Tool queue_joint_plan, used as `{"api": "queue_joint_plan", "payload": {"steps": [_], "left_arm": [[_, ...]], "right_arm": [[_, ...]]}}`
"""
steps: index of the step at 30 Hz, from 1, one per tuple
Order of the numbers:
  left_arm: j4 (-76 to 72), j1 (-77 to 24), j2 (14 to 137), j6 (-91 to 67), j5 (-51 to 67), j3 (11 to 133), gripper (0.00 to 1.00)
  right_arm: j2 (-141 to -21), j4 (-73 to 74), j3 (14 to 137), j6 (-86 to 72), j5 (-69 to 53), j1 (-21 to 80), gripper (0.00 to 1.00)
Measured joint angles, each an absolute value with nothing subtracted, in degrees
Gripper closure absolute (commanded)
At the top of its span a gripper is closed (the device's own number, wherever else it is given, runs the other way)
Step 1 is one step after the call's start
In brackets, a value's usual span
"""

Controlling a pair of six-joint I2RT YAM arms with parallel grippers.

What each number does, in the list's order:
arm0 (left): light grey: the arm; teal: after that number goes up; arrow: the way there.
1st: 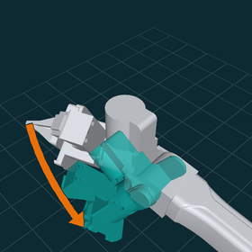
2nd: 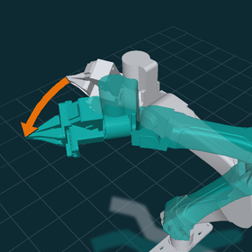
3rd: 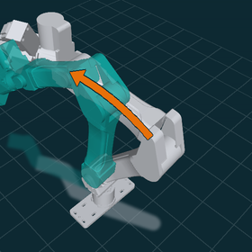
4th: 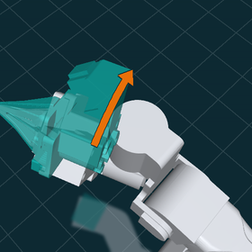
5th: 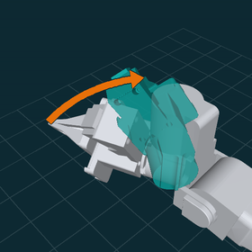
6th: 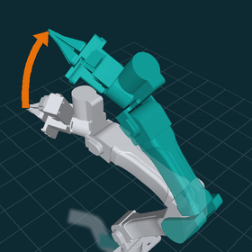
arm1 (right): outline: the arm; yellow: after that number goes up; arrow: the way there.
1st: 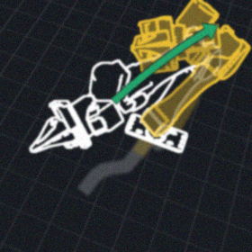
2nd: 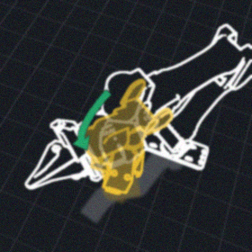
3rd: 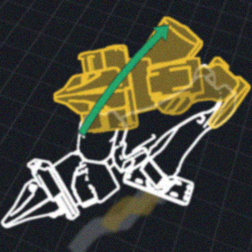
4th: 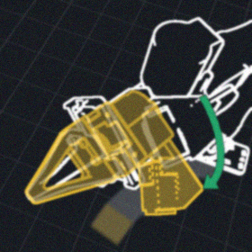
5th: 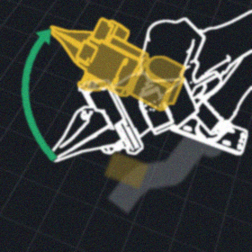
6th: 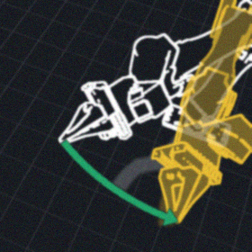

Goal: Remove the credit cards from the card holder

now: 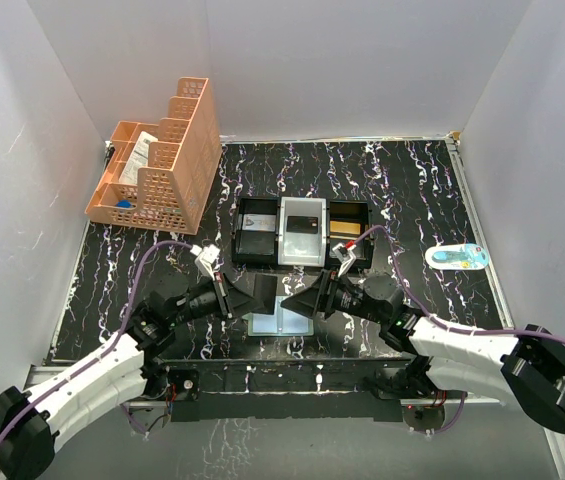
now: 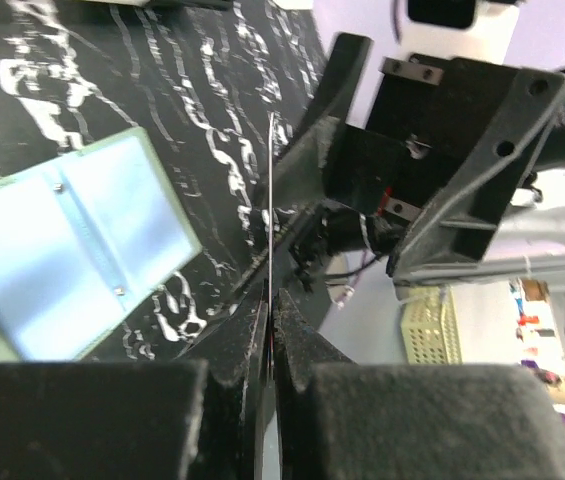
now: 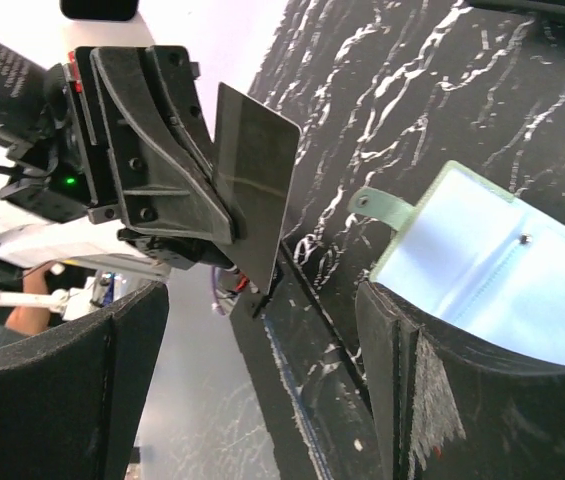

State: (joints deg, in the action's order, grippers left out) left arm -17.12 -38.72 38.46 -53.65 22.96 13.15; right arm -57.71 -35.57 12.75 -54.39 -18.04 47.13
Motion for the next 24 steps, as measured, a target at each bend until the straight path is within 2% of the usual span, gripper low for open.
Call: {"api": "queue_joint_plan", "payload": {"steps": [5, 9, 20, 24], "left_arm": [[-22.7, -38.7, 39.3, -54.6, 29.4, 13.1, 1.00], [-26.2, -38.7, 39.6, -55.4, 32.3, 13.1, 1.00], [-33.8, -38.7, 43.0, -58.3, 38.1, 13.1, 1.00], [-34.5, -38.7, 43.8, -58.7, 38.9, 13.1, 1.00]], "right_arm": [[-57.8, -39.2, 12.6, -56.1, -21.0, 47.1, 0.26], [-58.4, -40.8, 12.6, -57.8, -22.1, 47.1, 0.30], [-61.8, -50.6, 12.7, -63.0, -25.3, 47.1, 0.67], [-63.0, -54.5, 12.6, -65.1, -25.5, 47.1, 0.75]]}}
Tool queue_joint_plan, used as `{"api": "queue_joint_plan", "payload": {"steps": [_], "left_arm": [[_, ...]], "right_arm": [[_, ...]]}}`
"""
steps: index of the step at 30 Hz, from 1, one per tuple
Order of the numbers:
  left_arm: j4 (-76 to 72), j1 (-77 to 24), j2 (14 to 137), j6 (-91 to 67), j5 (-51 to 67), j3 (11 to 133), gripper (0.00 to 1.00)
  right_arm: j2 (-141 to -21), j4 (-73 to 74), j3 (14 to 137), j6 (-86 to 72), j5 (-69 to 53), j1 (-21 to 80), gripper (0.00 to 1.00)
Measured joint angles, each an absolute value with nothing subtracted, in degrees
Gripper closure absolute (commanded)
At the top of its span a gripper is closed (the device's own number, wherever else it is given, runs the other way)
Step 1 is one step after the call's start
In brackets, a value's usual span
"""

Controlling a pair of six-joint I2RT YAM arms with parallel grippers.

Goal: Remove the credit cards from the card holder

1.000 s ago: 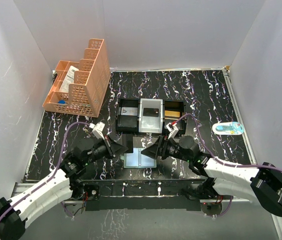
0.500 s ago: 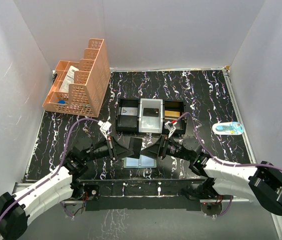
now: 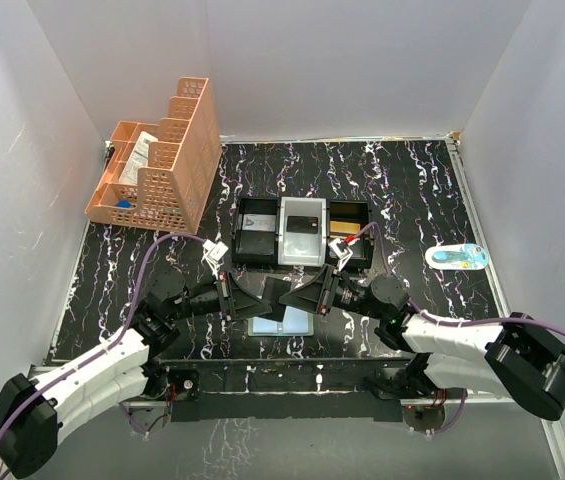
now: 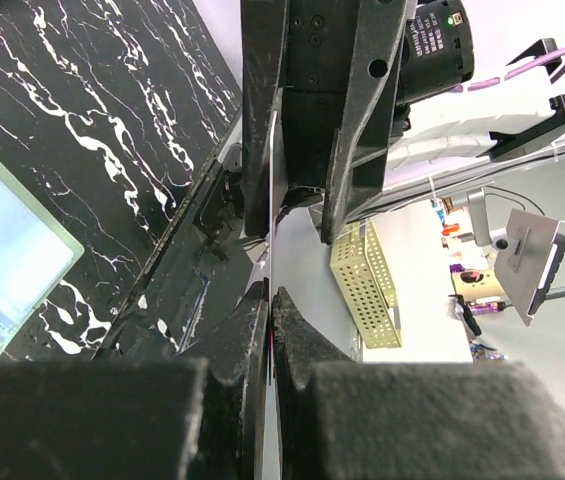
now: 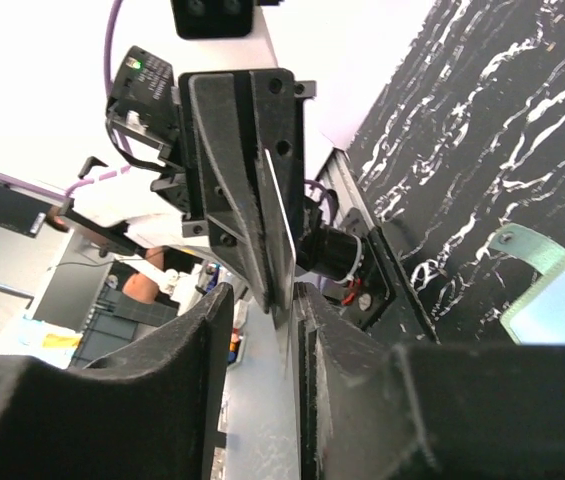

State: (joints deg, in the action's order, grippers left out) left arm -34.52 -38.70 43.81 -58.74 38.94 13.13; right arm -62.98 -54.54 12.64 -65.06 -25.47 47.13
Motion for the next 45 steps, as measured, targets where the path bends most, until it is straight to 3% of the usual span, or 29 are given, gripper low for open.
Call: {"api": "queue_joint_plan", "payload": {"steps": [5, 40, 45], "left_arm": [[-36.3, -38.7, 44.2, -59.4, 39.5, 13.1, 1.00], [-51.3, -38.7, 48.0, -67.2, 39.6, 9.5, 1.00], [-52.3, -38.7, 48.5, -67.6, 39.6, 9.4, 1.00]], "right_arm": [[-64.3, -59.0, 12.5, -67.2, -25.5, 47.1, 0.83], [-68.1, -63.4, 13.2, -69.3, -27.2, 47.1, 0.89], [-69.1, -64.6, 13.4, -69.6, -27.6, 47.1, 0.95]]}}
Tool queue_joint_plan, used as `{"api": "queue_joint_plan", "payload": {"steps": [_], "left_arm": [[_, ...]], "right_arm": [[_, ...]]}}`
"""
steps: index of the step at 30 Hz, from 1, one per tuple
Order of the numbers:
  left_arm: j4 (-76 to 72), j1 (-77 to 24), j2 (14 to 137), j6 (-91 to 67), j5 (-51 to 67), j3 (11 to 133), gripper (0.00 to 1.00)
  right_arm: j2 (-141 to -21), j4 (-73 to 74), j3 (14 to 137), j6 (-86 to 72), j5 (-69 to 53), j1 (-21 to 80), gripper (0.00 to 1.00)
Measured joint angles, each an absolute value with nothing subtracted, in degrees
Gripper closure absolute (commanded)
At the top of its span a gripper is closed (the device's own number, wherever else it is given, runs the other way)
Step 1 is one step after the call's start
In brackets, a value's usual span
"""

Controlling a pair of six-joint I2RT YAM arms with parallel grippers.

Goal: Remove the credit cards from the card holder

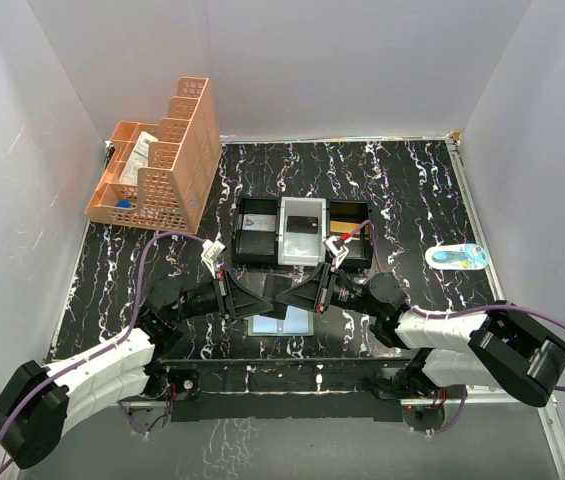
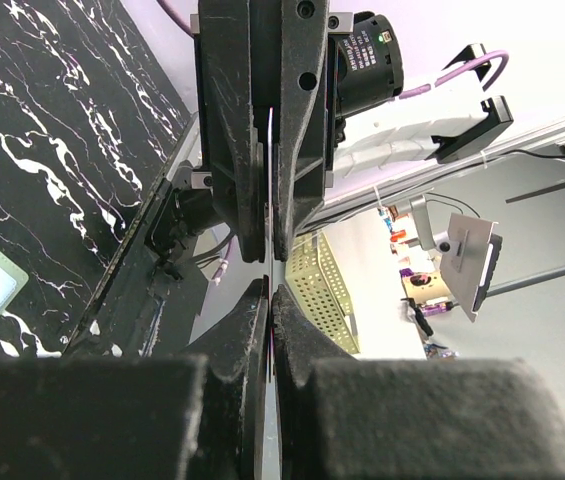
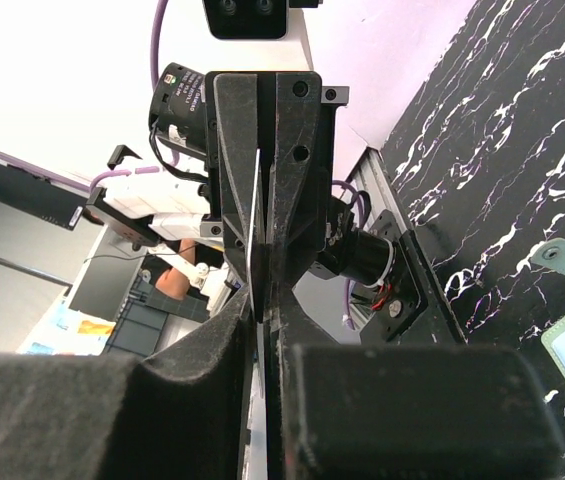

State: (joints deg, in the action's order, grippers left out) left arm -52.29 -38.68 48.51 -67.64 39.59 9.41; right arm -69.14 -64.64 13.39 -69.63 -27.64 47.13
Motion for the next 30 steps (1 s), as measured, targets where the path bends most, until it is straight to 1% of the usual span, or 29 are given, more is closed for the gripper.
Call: {"api": "queue_joint_plan", "payload": {"steps": [3, 5, 6, 7, 11, 12, 13, 14, 15, 21, 30], "left_arm": [[-52.3, -38.7, 48.5, -67.7, 39.4, 9.4, 1.00], [-52.4, -38.7, 48.5, -67.8, 39.4, 9.4, 1.00], [-52.2, -38.7, 48.5, -67.7, 39.4, 9.4, 0.98], [-51.8, -38.7, 48.5, -67.5, 39.3, 9.4, 0.88], [-47.0, -38.7, 46.7, -65.3, 37.9, 9.6, 0.37], [-45.0, -38.7, 46.0, -64.6, 37.4, 9.7, 0.28], [-42.9, -38.7, 45.3, -63.9, 36.8, 9.9, 0.21], [-40.7, -38.7, 44.5, -63.1, 36.3, 10.1, 0.10], [-38.6, -38.7, 43.8, -62.3, 35.7, 10.3, 0.02], [-18.3, -38.7, 38.5, -55.4, 28.2, 17.5, 0.01], [8.4, -38.7, 37.0, -44.2, 12.3, 32.1, 0.01]], "right_arm": [[-69.2, -64.9, 13.4, -69.8, -27.7, 47.1, 1.00], [-69.3, -65.0, 13.4, -70.0, -27.9, 47.1, 1.00], [-69.3, -65.0, 13.4, -70.0, -27.9, 47.1, 1.00], [-69.4, -64.9, 13.4, -70.0, -27.8, 47.1, 1.00], [-68.4, -63.7, 13.2, -69.7, -26.5, 47.2, 1.00], [-67.3, -63.1, 13.0, -69.5, -25.7, 47.2, 1.00], [-65.9, -62.2, 12.7, -69.0, -25.0, 47.2, 1.00], [-64.3, -60.8, 12.6, -68.5, -24.3, 47.2, 1.00], [-62.7, -59.0, 12.6, -67.7, -23.7, 47.2, 1.00], [-55.9, -46.5, 13.0, -62.7, -19.4, 47.2, 1.00], [-43.7, -25.1, 13.7, -55.5, -5.9, 47.2, 1.00]]}}
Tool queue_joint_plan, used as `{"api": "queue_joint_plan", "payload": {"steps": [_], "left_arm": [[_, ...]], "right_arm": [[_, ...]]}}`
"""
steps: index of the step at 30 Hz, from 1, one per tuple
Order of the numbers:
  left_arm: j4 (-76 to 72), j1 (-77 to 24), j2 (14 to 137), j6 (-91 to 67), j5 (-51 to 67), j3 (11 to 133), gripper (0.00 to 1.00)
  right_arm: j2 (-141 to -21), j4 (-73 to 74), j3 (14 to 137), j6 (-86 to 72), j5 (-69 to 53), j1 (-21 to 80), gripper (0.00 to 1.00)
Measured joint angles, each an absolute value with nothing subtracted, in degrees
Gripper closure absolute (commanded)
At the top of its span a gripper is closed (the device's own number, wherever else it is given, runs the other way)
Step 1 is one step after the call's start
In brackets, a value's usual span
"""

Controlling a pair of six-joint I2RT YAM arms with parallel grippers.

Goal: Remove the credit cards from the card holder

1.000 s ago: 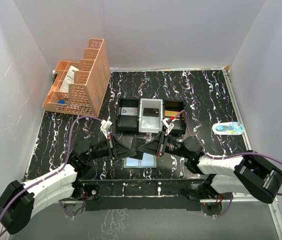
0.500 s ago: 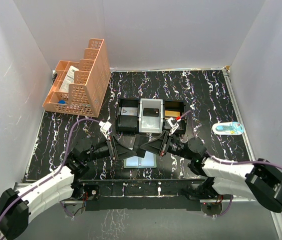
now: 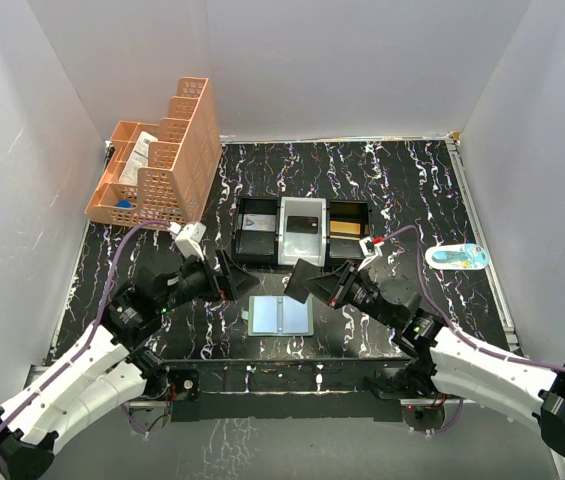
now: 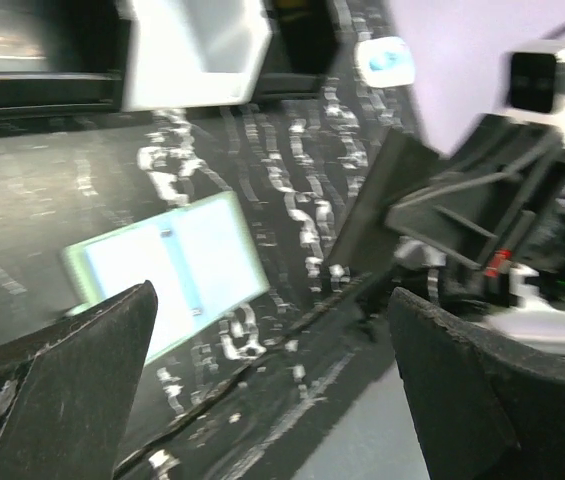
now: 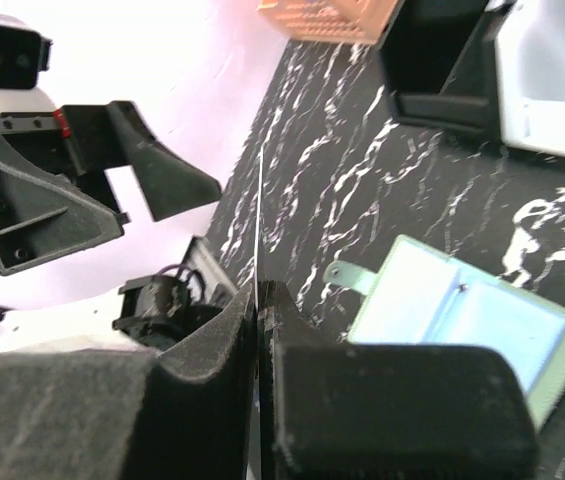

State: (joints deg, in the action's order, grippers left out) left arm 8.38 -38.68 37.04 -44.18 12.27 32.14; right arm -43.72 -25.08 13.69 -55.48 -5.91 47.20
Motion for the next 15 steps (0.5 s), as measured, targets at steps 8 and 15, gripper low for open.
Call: {"api": "queue_joint_plan", "payload": {"steps": [8, 15], "left_arm": [[28.1, -38.2, 44.0, -35.1, -6.4, 44.0, 0.01], [35.2, -31.8, 45.3, -28.9, -18.6, 48.0, 0.01]], "right_arm": [[-42.4, -9.9, 21.2, -47.8, 3.3, 47.2, 1.00], [-50.6, 2.1, 35.6, -40.5, 7.2, 45.8, 1.00]]}}
